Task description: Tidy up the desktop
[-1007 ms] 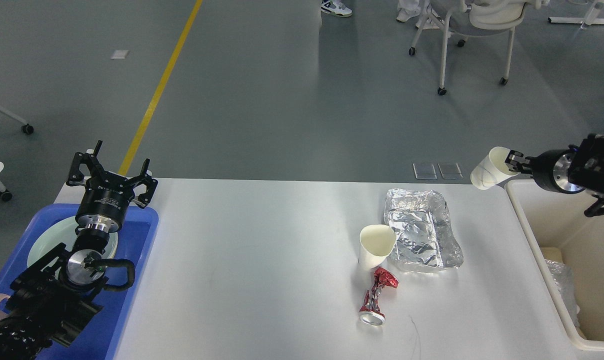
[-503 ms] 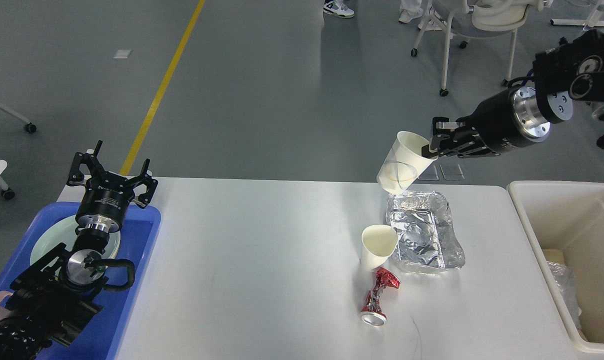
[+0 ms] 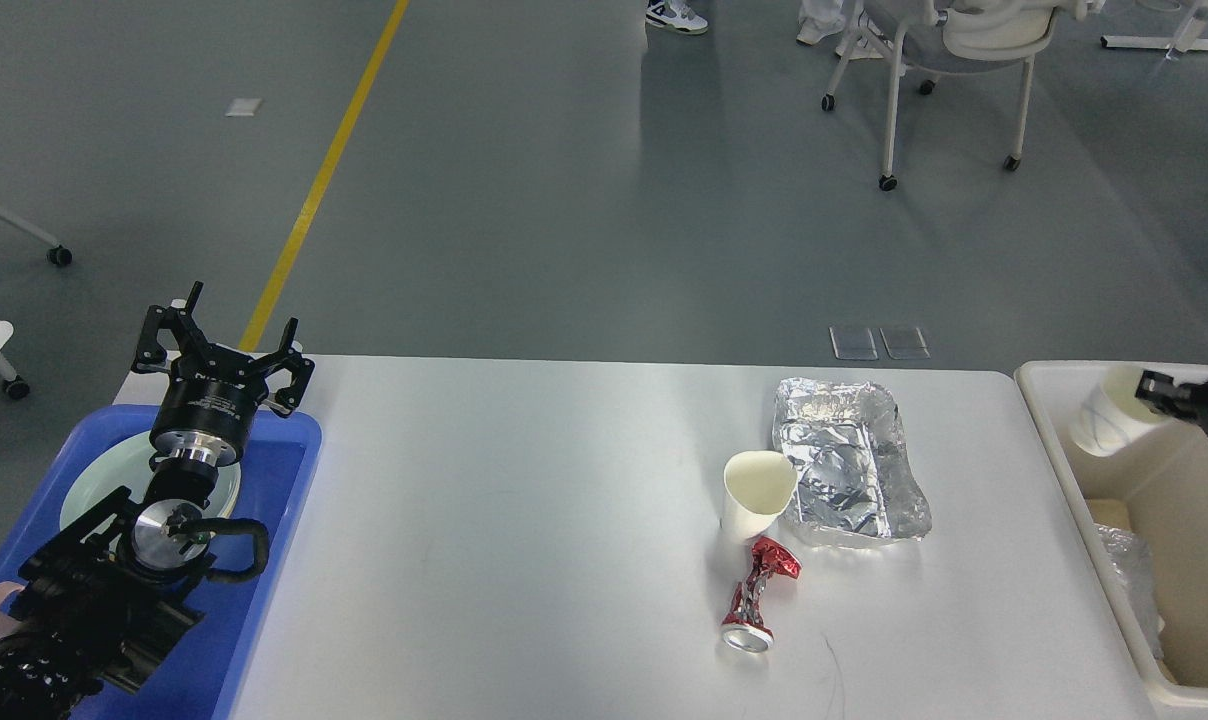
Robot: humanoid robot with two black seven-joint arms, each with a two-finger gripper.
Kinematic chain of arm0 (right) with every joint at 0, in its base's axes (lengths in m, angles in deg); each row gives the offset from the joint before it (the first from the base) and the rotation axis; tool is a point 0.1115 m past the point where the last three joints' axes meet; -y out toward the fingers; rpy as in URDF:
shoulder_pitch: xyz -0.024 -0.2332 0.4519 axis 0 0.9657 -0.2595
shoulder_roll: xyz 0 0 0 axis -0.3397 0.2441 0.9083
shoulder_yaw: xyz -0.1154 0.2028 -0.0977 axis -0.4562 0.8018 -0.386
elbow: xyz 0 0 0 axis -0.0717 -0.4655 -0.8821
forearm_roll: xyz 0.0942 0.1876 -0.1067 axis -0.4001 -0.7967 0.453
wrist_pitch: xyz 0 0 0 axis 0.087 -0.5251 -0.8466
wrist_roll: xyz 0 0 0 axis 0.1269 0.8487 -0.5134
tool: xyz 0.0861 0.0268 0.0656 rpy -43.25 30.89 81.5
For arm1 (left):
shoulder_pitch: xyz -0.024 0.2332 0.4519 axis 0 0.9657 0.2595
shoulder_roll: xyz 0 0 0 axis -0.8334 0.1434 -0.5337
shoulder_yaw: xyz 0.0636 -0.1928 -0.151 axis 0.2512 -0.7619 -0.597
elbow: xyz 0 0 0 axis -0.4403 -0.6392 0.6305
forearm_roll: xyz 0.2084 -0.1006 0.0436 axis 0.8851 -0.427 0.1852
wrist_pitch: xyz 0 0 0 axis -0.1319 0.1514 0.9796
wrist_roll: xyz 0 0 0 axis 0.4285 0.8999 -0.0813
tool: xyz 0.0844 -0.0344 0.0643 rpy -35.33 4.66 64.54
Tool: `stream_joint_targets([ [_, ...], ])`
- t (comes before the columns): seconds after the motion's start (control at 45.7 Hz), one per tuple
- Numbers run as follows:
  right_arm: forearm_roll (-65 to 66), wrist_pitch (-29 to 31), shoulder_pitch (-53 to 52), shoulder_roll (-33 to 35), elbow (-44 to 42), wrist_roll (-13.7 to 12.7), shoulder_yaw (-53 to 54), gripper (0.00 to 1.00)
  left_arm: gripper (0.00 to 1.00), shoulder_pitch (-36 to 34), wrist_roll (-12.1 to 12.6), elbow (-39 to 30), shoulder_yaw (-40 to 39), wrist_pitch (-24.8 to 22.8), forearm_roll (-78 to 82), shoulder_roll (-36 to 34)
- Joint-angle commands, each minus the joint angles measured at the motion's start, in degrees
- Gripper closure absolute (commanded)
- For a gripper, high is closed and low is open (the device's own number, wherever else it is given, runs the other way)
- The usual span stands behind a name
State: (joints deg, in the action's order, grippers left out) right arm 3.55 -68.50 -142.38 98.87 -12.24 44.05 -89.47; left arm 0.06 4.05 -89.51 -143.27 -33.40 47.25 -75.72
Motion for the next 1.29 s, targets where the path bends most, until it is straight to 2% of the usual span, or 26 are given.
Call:
stream_joint_targets([
  [0.0, -2.3, -7.4, 12.3, -0.4, -8.5, 0.0, 2.5, 1.00, 0.02, 0.0, 0.0, -0.1, 0.0, 0.0, 0.0, 0.0],
  [0.131, -8.5, -11.1, 21.3, -2.1, -16.5, -0.3, 6.3, 1.00, 0.02, 0.0, 0.0, 0.0, 0.0, 0.0, 0.0, 0.0],
  [0.306, -11.0, -11.6, 29.2, -7.8, -28.1, -0.6, 7.0, 0.98, 0.02, 0.0, 0.0, -0.1, 0.0, 0.0, 0.1, 0.0],
  [0.328, -11.0, -11.6, 29.6, -8.1, -28.6, -0.6, 7.1, 0.66, 0.02, 0.0, 0.0, 0.0, 0.0, 0.0, 0.0, 0.0],
  [0.35, -11.0, -11.6, 29.9, -8.3, -28.7, -0.6, 7.1, 0.12, 0.02, 0.0, 0.0, -0.1, 0.0, 0.0, 0.0, 0.0],
  [0.372, -11.0, -11.4, 30.0, -8.5, -28.8, -0.6, 7.1, 0.00, 0.02, 0.0, 0.0, 0.0, 0.0, 0.0, 0.0, 0.0],
  [0.394, -11.0, -11.5, 30.1, -8.7, -28.8, -0.6, 7.1, 0.05, 0.02, 0.0, -0.1, -0.1, 0.0, 0.0, 0.0, 0.0],
  [0.416, -11.0, -11.5, 30.2, -8.9, -28.8, -0.6, 7.1, 0.00, 0.02, 0.0, -0.1, -0.1, 0.0, 0.0, 0.0, 0.0],
  [0.722, -11.0, -11.5, 30.1, -9.1, -28.9, -0.6, 7.0, 0.00, 0.02, 0.0, -0.1, 0.0, 0.0, 0.0, 0.1, 0.0],
  [0.897, -11.0, -11.5, 27.9, -12.2, -29.6, -0.6, 6.9, 0.00, 0.02, 0.0, -0.1, 0.0, 0.0, 0.0, 0.0, 0.0],
  [1.16, -10.2, -9.7, 12.0, -14.2, -27.7, 0.0, 6.3, 0.00, 0.02, 0.0, 0.0, 0.0, 0.0, 0.0, 0.0, 0.0],
  [1.27, -9.9, -0.6, 1.2, -14.5, -22.7, 0.0, 5.6, 0.00, 0.02, 0.0, 0.0, -0.1, 0.0, 0.0, 0.0, 0.0],
])
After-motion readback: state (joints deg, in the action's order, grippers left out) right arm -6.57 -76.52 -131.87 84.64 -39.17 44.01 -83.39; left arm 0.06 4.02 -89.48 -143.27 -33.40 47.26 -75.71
